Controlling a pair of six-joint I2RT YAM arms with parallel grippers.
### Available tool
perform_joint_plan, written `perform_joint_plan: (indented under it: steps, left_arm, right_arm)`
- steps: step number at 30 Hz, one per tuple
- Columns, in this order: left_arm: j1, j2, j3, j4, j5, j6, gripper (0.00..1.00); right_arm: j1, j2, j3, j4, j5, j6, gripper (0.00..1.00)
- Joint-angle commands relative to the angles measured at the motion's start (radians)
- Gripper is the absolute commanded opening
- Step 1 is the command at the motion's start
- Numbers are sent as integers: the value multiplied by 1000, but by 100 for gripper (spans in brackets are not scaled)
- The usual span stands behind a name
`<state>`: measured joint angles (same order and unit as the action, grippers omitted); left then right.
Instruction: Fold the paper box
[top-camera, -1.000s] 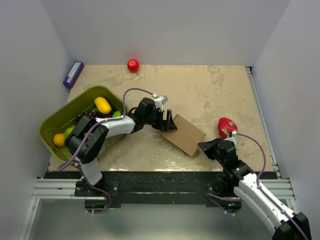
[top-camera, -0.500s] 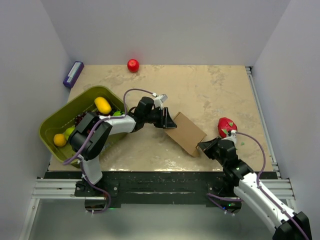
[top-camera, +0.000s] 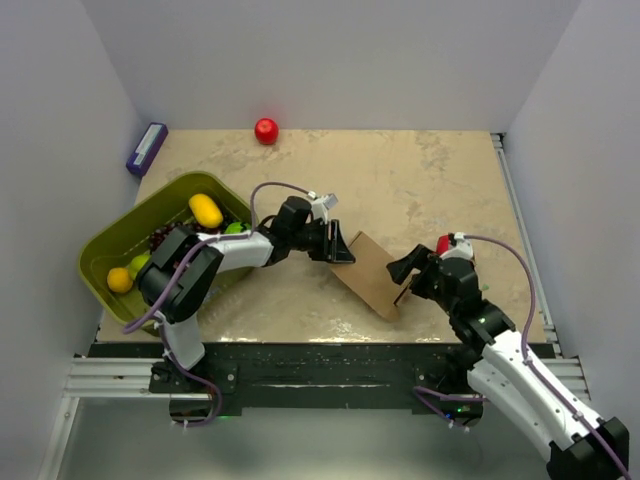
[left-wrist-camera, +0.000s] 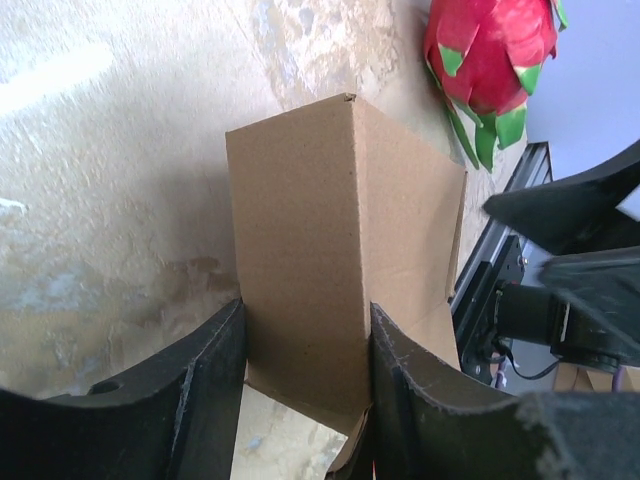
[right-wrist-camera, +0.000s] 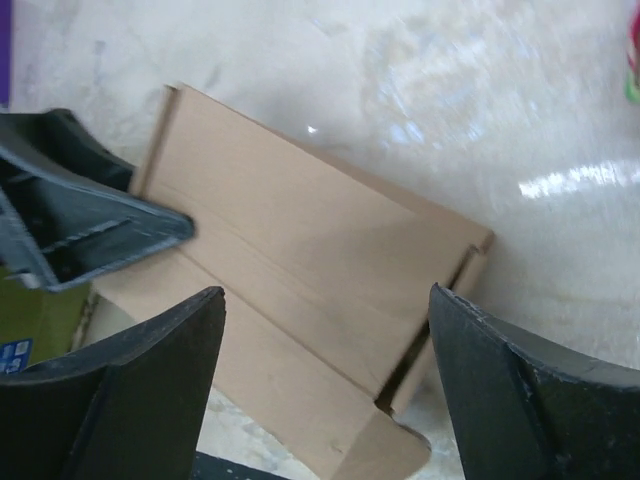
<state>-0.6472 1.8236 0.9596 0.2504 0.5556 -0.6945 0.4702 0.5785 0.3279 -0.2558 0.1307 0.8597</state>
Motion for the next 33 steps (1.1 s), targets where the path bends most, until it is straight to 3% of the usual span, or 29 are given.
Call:
perform_joint_plan:
  steps: [1,7,10,23,26,33]
  left_arm:
    - [-3,-63,37,-75,32,4,27]
    - [9,-93,57,-160,38,10,27]
    - [24,-104,64,-190,46,7,27]
    - [106,-110,60,-285,105,-14,27]
    - [119,-113,74,-315,116,-7,27]
    - [146,-136,84,-379,159,23,27]
  right_arm:
    - [-1,0,115,32,-63,-175,88]
    - [41,49,213,46,-83,-286,93]
    - [138,93,252,50,-24,-315,93]
    - [792,478,454,-8,601,-361,93]
    - [870,610,516,-46,725,-331,94]
    - [886,892,605,-206,968,-134,95]
